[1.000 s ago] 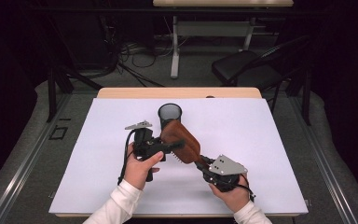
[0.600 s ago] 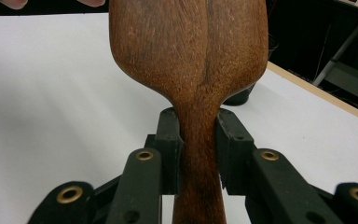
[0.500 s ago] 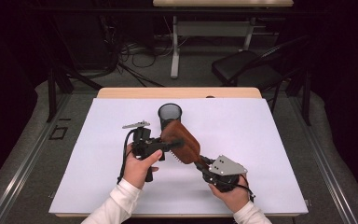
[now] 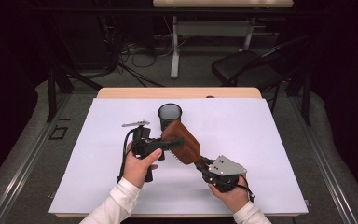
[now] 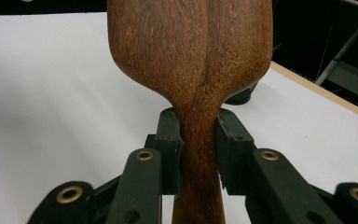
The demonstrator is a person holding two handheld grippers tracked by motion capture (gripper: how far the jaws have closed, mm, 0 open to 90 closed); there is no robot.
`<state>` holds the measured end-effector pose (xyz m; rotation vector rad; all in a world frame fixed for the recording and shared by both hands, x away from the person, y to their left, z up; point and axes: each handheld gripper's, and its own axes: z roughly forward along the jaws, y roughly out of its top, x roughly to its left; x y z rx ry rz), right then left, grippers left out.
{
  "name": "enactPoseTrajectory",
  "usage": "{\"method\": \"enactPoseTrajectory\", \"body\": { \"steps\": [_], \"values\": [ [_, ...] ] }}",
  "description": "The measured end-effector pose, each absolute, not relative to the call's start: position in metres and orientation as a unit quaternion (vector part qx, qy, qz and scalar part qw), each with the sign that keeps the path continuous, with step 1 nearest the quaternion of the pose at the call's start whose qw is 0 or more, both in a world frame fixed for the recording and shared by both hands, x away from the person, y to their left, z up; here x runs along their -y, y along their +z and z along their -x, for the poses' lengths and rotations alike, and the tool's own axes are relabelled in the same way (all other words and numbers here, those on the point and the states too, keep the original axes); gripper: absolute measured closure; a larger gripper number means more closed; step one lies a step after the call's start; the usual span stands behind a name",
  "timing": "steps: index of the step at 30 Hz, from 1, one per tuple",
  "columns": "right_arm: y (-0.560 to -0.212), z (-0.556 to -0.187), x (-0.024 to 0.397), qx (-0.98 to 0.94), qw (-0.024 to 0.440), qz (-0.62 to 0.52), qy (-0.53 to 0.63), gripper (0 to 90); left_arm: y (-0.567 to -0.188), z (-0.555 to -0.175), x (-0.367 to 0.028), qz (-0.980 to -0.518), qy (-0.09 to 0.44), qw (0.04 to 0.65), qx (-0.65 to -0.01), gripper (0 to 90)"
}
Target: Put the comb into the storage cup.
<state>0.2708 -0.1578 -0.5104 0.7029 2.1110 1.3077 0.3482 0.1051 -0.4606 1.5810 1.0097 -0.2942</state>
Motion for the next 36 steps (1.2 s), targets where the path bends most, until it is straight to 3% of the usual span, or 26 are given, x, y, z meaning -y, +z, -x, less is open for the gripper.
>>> {"method": "enactPoseTrajectory", "body": {
  "steps": [36],
  "values": [
    [-0.5119, -0.2729, 0.1606, -0.780, 0.267, -0.268, 0.499, 72.2, -0.4551, -0.3509, -0.1025, -0.663, -0.158, 0.564, -0.466, 50.4]
  ]
}}
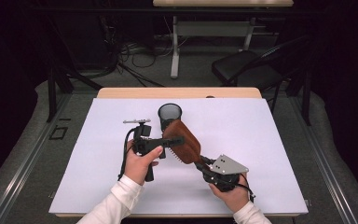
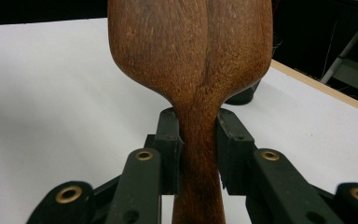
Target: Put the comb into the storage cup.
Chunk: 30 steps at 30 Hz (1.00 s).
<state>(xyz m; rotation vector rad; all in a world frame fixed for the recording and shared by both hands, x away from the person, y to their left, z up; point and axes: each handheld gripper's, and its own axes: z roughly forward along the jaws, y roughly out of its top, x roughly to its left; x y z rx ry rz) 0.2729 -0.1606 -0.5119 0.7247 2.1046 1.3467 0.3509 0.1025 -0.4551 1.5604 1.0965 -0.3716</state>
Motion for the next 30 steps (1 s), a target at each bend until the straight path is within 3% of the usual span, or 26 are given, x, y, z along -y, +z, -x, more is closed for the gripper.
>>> {"method": "enactPoseTrajectory", "body": {
  "steps": [30],
  "values": [
    [-0.5124, -0.2745, 0.1610, -0.777, 0.265, -0.267, 0.505, 69.6, -0.4557, -0.3569, -0.1026, -0.650, -0.183, 0.559, -0.481, 51.1]
  ]
}}
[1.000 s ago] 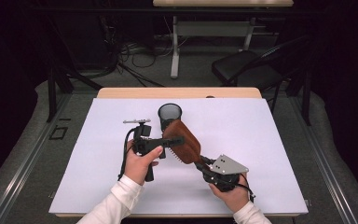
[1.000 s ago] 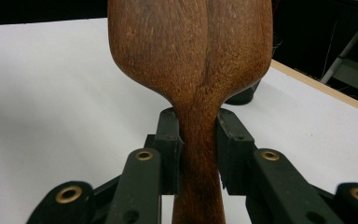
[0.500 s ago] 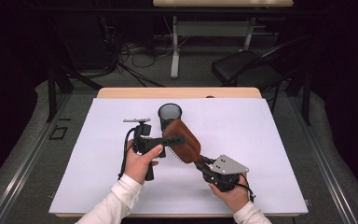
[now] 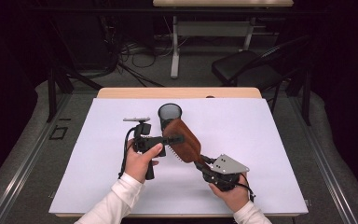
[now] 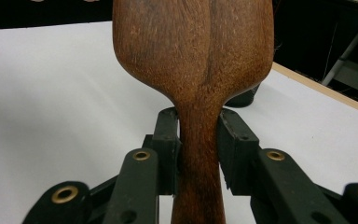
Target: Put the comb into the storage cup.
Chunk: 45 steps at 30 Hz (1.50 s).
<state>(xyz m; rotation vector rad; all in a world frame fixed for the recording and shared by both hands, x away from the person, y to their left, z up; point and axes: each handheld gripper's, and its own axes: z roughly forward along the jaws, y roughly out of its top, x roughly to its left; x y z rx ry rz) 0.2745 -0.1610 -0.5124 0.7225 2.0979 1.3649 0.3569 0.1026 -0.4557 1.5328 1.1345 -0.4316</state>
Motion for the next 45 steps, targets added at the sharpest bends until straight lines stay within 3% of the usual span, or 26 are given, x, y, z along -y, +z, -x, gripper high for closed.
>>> {"method": "enactPoseTrajectory", "body": {
  "steps": [12, 32, 45],
  "values": [
    [-0.513, -0.275, 0.162, -0.775, 0.266, -0.269, 0.505, 64.9, -0.456, -0.360, -0.103, -0.641, -0.191, 0.561, -0.488, 51.1],
    [-0.514, -0.281, 0.166, -0.766, 0.262, -0.270, 0.521, 43.7, -0.456, -0.366, -0.104, -0.638, -0.185, 0.561, -0.494, 51.0],
    [-0.514, -0.283, 0.168, -0.764, 0.270, -0.276, 0.517, 40.2, -0.456, -0.368, -0.109, -0.638, -0.176, 0.561, -0.497, 51.0]
  ]
}}
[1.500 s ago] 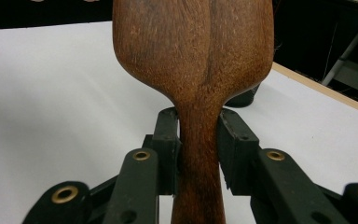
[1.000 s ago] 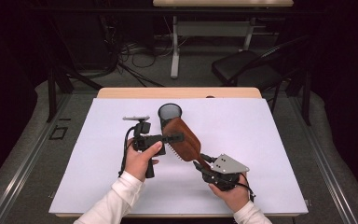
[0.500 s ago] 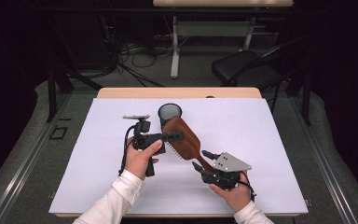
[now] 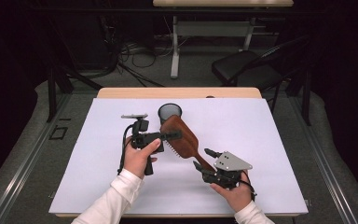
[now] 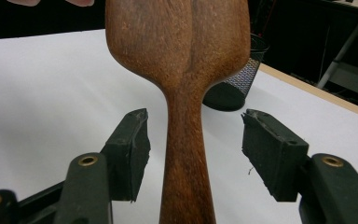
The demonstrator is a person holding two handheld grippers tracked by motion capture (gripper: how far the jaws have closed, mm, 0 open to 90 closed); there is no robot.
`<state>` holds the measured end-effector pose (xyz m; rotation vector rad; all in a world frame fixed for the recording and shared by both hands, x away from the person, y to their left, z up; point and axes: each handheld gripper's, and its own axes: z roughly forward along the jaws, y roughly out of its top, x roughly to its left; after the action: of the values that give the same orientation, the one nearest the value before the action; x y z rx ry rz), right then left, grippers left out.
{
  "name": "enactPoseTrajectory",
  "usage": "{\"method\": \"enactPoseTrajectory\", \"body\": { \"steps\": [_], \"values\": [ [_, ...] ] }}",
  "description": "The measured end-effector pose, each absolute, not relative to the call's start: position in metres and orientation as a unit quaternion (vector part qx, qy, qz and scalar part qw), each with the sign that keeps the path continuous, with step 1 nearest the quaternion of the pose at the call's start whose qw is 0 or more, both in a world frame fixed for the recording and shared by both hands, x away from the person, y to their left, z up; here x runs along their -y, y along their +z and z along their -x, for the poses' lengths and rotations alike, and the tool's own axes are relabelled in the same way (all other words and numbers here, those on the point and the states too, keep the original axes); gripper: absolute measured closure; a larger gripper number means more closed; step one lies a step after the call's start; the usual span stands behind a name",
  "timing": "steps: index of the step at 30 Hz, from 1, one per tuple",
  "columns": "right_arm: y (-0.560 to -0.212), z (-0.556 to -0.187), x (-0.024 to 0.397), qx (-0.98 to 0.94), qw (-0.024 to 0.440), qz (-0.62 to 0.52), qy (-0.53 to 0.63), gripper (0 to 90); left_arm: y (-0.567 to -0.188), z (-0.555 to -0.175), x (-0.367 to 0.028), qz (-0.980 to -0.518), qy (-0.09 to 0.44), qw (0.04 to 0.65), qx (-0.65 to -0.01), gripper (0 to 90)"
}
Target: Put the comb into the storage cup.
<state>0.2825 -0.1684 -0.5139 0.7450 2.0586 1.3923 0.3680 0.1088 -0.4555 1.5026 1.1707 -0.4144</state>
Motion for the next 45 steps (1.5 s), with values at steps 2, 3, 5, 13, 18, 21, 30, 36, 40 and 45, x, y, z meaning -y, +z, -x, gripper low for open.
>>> {"method": "enactPoseTrajectory", "body": {
  "steps": [2, 3, 5, 13, 18, 21, 30, 36, 40, 45],
  "values": [
    [-0.514, -0.283, 0.169, -0.763, 0.271, -0.278, 0.517, 40.1, -0.455, -0.368, -0.110, -0.636, -0.178, 0.561, -0.499, 51.0],
    [-0.514, -0.283, 0.169, -0.762, 0.271, -0.278, 0.517, 40.1, -0.455, -0.368, -0.110, -0.636, -0.178, 0.560, -0.500, 51.0],
    [-0.514, -0.283, 0.170, -0.764, 0.271, -0.277, 0.516, 40.1, -0.455, -0.369, -0.112, -0.638, -0.172, 0.562, -0.498, 51.0],
    [-0.514, -0.282, 0.172, -0.764, 0.278, -0.272, 0.515, 39.7, -0.454, -0.374, -0.117, -0.634, -0.165, 0.563, -0.504, 51.0],
    [-0.513, -0.281, 0.173, -0.763, 0.279, -0.272, 0.516, 39.7, -0.453, -0.376, -0.120, -0.633, -0.161, 0.564, -0.505, 51.0],
    [-0.513, -0.281, 0.173, -0.763, 0.278, -0.275, 0.515, 40.1, -0.452, -0.377, -0.121, -0.631, -0.154, 0.569, -0.505, 51.0],
    [-0.513, -0.280, 0.173, -0.760, 0.286, -0.279, 0.513, 40.4, -0.451, -0.380, -0.125, -0.631, -0.149, 0.560, -0.516, 51.1],
    [-0.513, -0.281, 0.174, -0.759, 0.285, -0.285, 0.512, 40.5, -0.450, -0.382, -0.128, -0.630, -0.144, 0.559, -0.519, 51.0],
    [-0.513, -0.281, 0.175, -0.762, 0.277, -0.289, 0.509, 40.1, -0.450, -0.383, -0.129, -0.628, -0.139, 0.559, -0.522, 51.0],
    [-0.514, -0.282, 0.176, -0.760, 0.275, -0.292, 0.511, 39.0, -0.449, -0.386, -0.132, -0.628, -0.133, 0.558, -0.526, 51.0]
  ]
}}
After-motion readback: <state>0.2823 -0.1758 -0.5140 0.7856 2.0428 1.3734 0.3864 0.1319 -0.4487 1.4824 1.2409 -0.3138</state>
